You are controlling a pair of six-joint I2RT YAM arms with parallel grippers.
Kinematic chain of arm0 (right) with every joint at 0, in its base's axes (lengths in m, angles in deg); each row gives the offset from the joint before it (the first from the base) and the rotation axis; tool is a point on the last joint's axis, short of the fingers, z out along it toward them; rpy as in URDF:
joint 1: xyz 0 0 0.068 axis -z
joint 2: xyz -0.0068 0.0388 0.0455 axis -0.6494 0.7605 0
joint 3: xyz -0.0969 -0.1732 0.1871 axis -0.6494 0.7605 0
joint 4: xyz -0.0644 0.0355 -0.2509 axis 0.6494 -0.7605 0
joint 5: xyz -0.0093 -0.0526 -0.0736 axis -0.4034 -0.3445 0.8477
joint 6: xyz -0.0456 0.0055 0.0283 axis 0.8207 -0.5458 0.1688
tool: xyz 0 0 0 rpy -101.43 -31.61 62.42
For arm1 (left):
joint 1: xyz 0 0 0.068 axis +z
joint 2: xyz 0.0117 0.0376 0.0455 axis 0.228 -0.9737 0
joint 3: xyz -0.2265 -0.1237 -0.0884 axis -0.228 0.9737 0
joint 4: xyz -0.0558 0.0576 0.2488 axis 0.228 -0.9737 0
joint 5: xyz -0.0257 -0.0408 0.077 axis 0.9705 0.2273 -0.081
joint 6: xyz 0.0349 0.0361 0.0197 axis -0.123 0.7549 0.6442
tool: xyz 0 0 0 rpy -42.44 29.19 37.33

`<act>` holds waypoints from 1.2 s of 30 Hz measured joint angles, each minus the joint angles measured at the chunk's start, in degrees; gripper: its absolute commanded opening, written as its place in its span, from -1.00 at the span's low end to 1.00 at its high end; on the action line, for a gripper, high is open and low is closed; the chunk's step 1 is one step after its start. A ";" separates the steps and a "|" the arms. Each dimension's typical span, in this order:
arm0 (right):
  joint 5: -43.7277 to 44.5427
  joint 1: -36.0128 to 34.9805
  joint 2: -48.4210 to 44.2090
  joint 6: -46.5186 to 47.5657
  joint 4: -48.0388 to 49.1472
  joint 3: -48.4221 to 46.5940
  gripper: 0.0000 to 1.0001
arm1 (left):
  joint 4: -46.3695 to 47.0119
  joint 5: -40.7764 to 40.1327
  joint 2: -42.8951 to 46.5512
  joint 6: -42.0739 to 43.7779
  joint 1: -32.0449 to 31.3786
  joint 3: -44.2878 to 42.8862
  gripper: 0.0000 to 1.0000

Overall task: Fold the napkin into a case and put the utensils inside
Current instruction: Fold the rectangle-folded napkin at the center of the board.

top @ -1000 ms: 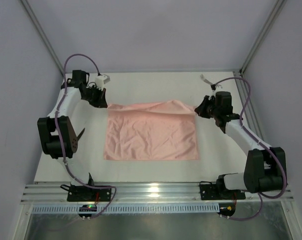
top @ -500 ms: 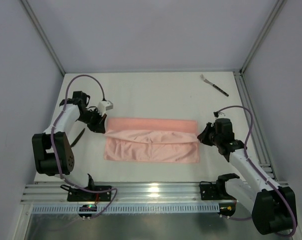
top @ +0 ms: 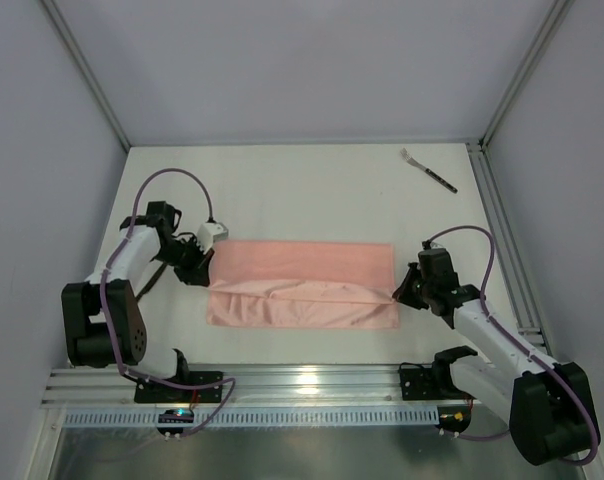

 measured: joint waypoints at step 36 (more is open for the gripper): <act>13.57 -13.09 -3.91 -1.44 -11.91 -15.82 0.01 | -1.05 -1.07 -0.13 11.37 1.07 4.70 -0.60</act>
